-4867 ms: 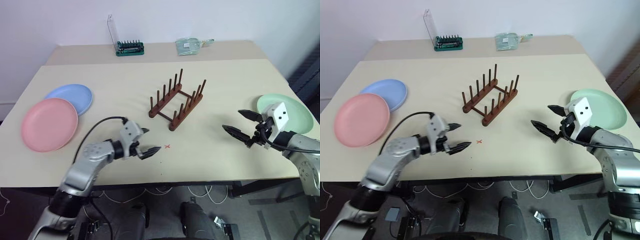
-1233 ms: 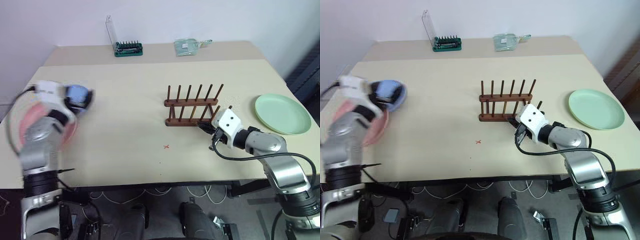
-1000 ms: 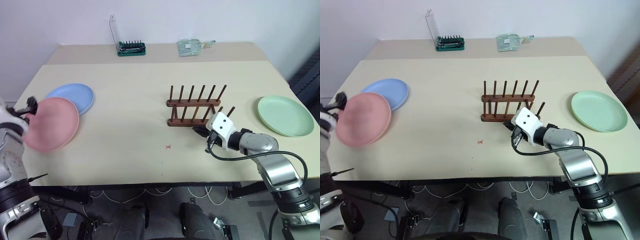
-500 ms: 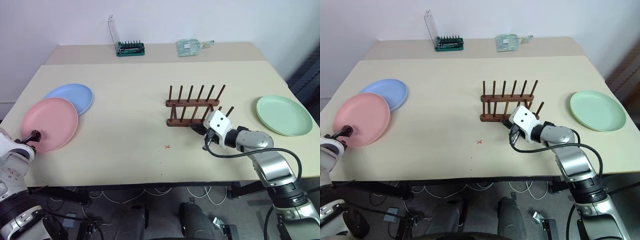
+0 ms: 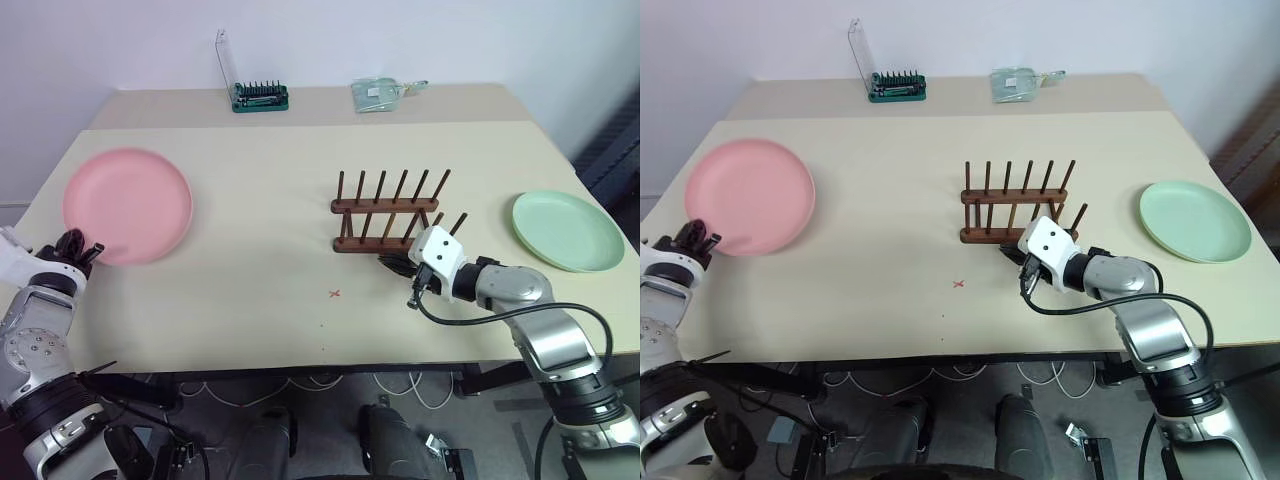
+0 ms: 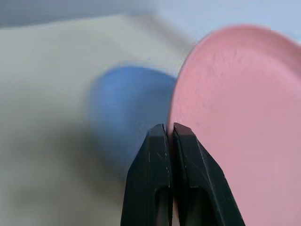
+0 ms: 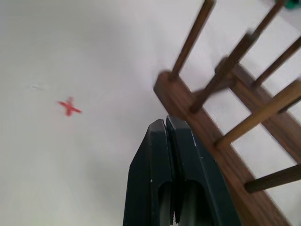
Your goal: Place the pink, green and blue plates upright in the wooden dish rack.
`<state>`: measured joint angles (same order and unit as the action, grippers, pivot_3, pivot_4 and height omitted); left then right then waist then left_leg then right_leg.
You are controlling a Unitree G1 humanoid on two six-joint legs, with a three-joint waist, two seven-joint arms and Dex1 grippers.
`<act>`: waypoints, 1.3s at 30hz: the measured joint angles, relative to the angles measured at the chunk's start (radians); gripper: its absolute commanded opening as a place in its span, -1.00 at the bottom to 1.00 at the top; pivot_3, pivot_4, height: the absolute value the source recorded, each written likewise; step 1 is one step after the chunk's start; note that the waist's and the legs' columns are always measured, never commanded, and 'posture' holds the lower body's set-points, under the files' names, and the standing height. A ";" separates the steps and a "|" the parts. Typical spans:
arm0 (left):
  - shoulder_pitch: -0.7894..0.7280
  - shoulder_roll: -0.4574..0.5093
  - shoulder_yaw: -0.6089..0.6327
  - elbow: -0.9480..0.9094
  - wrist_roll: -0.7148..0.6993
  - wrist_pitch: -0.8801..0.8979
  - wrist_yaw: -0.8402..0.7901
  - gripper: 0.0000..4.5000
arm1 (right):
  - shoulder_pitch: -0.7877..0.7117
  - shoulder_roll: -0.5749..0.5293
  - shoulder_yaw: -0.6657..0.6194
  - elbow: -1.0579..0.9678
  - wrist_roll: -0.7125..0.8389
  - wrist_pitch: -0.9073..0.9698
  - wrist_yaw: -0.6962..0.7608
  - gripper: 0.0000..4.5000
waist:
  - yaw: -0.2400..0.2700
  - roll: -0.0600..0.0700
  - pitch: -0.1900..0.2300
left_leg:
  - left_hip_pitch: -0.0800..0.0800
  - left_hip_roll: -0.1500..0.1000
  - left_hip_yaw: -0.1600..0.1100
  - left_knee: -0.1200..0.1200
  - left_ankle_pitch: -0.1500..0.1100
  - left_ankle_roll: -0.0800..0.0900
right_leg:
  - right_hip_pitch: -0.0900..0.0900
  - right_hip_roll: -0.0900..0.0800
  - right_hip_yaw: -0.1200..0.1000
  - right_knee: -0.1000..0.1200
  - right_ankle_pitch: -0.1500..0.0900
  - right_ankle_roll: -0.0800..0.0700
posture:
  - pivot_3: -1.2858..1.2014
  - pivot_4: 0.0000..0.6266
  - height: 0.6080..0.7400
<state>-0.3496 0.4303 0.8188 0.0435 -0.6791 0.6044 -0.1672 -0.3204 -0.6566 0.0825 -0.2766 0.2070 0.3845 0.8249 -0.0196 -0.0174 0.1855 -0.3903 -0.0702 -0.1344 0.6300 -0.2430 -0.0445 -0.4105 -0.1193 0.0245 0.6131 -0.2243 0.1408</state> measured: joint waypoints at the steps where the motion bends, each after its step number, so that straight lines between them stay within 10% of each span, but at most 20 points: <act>1: -0.001 0.002 -0.019 -0.025 -0.003 -0.005 -0.010 -1.00 | -0.026 0.003 -0.009 -0.010 0.020 0.023 0.005 -0.89 | 0.000 0.000 0.000 | 0.000 0.000 0.000 0.000 0.000 0.000 | 0.000 0.000 0.000 0.000 0.000 0.000 | 0.03 -0.52 1.00; 8: -0.140 0.019 -0.268 -0.179 0.040 -0.010 -0.018 -1.00 | -0.248 0.053 0.128 -0.027 -0.131 -0.071 -0.055 0.46 | 0.011 -0.002 0.001 | -0.001 -0.001 0.000 0.001 0.000 0.000 | 0.001 0.000 0.000 -0.001 0.000 0.000 | 0.03 -0.52 1.00; 23: -0.376 -0.134 -0.644 -0.214 0.127 0.042 0.033 -1.00 | -0.446 0.086 0.338 0.280 -0.675 -0.528 -0.267 0.46 | 0.004 -0.003 0.001 | -0.001 -0.001 0.001 -0.001 0.004 -0.006 | -0.002 0.000 0.001 0.000 0.000 0.000 | 0.03 -0.52 1.00; 31: -0.377 -0.181 -0.639 -0.206 0.124 0.094 0.048 -1.00 | -0.446 0.082 0.341 0.338 -0.779 -0.614 -0.298 -0.99 | -0.002 -0.003 0.001 | -0.001 -0.001 0.001 -0.001 0.004 -0.007 | -0.002 0.000 0.001 0.001 0.000 0.000 | 0.03 -0.52 1.00; 39: -0.415 -0.267 -0.543 -0.203 0.039 0.036 0.054 0.56 | -0.446 0.084 0.331 0.363 -0.834 -0.624 -0.352 -1.00 | 0.007 -0.005 0.003 | -0.002 -0.001 0.000 -0.001 0.004 -0.007 | -0.001 0.000 0.000 -0.001 0.000 0.000 | 0.03 -0.52 1.00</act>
<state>-0.7650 0.1631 0.2754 -0.1593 -0.6402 0.6402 -0.1131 -0.7669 -0.5724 0.4138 0.0866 -0.6274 -0.2394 0.4731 -0.0123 -0.0222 0.1882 -0.3919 -0.0713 -0.1344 0.6295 -0.2387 -0.0515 -0.4116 -0.1190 0.0250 0.6122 -0.2241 0.1408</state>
